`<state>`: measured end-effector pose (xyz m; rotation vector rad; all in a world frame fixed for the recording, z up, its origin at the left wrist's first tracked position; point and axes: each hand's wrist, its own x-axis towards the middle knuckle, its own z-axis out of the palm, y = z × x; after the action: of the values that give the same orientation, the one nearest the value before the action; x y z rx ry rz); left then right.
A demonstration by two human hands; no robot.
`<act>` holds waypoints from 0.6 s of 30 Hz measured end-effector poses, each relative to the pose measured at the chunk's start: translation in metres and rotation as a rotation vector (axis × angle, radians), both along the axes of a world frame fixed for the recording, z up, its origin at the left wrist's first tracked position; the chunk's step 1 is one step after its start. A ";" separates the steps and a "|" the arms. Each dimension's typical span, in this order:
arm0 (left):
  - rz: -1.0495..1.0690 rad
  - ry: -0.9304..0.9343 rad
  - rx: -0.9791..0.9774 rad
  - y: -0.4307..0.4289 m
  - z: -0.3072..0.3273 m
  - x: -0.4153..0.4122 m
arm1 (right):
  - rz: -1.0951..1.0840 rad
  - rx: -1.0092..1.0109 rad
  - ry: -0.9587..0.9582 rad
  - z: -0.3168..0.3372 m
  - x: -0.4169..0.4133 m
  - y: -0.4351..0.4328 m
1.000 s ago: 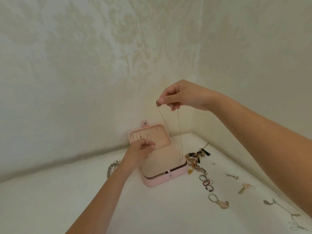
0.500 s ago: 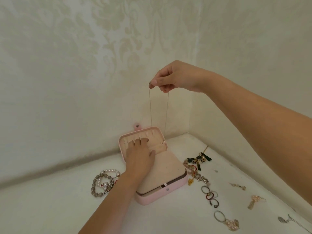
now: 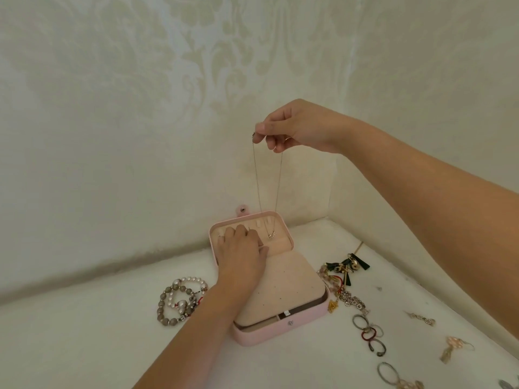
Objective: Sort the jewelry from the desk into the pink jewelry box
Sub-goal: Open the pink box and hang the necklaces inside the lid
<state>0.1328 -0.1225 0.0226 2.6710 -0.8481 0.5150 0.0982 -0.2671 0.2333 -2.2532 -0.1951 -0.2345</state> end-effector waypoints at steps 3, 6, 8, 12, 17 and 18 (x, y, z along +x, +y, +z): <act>0.010 -0.049 -0.014 -0.001 0.000 -0.002 | 0.013 0.029 0.002 -0.003 0.001 0.001; 0.009 -0.093 -0.044 -0.001 -0.001 -0.004 | 0.010 0.099 0.004 -0.005 0.002 0.002; 0.002 -0.117 -0.066 -0.001 -0.001 -0.006 | 0.011 0.115 0.018 -0.005 0.003 0.002; -0.005 -0.176 -0.107 -0.002 -0.003 -0.007 | 0.008 0.141 0.044 -0.007 0.002 0.001; -0.012 -0.222 -0.135 0.000 -0.002 -0.008 | -0.012 0.117 0.037 -0.006 -0.003 0.001; -0.018 -0.229 -0.153 0.000 -0.002 -0.009 | -0.017 0.110 0.032 -0.006 -0.003 0.001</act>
<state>0.1243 -0.1223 0.0210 2.4956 -0.8550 0.8582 0.0948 -0.2662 0.2277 -2.1487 -0.1424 -0.2134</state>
